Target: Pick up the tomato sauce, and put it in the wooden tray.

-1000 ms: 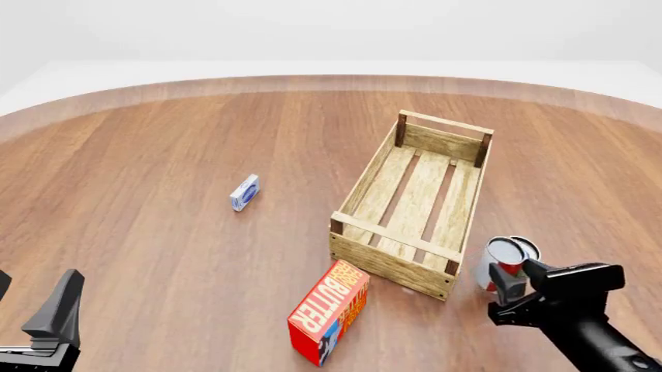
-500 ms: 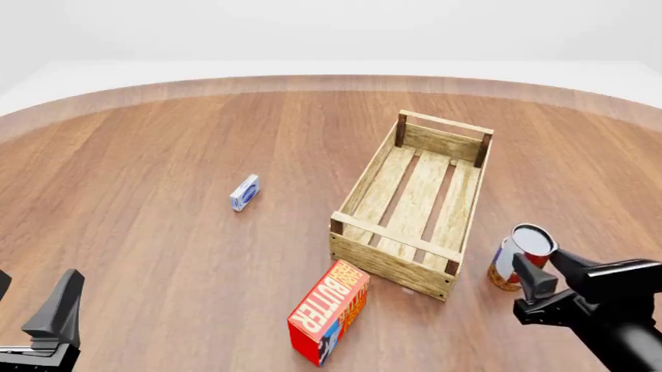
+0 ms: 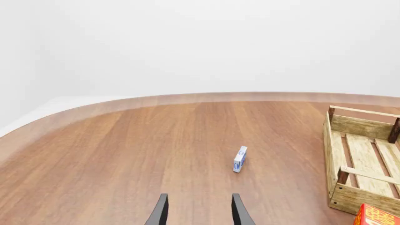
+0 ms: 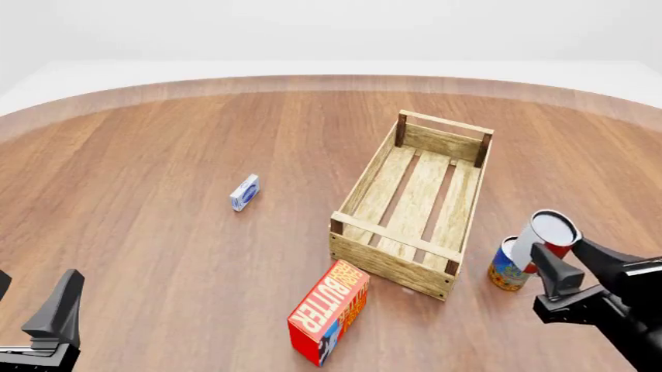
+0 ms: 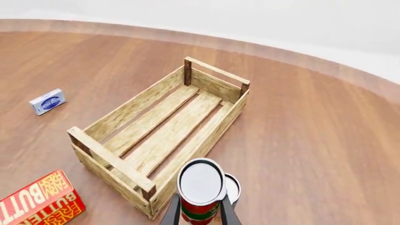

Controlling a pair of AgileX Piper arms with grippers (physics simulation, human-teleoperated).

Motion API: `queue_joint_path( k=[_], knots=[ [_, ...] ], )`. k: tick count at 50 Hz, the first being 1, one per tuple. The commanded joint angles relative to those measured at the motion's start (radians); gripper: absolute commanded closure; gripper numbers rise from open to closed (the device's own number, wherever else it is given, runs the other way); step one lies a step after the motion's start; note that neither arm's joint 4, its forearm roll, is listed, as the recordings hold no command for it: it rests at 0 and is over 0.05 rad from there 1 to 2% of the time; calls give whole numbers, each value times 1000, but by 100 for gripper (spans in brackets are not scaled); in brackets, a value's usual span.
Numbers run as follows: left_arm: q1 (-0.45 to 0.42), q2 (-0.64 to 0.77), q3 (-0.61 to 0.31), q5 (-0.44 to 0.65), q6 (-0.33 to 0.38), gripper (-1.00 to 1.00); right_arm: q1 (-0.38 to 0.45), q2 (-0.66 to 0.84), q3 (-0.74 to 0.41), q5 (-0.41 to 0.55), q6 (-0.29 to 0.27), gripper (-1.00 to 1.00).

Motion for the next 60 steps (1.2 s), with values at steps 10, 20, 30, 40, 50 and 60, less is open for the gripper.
queue_joint_path(
  k=[10, 20, 30, 40, 50, 60],
  knots=[
    [0, 0, 0, 0, 0, -100, 5, -7, -50, 17, 12, 100],
    [0, 0, 0, 0, 0, -100, 3, 46, -59, -31, 7, 100],
    [0, 0, 0, 0, 0, -100, -1, 85, -91, -52, -7, 100],
    [0, 0, 0, 0, 0, -100, 5, 149, -109, -102, -16, 100],
    [0, 0, 0, 0, 0, -100, 12, 216, -131, -149, -24, 100],
    [0, 0, 0, 0, 0, -100, 15, 278, -137, -203, -21, 100]
  ],
)
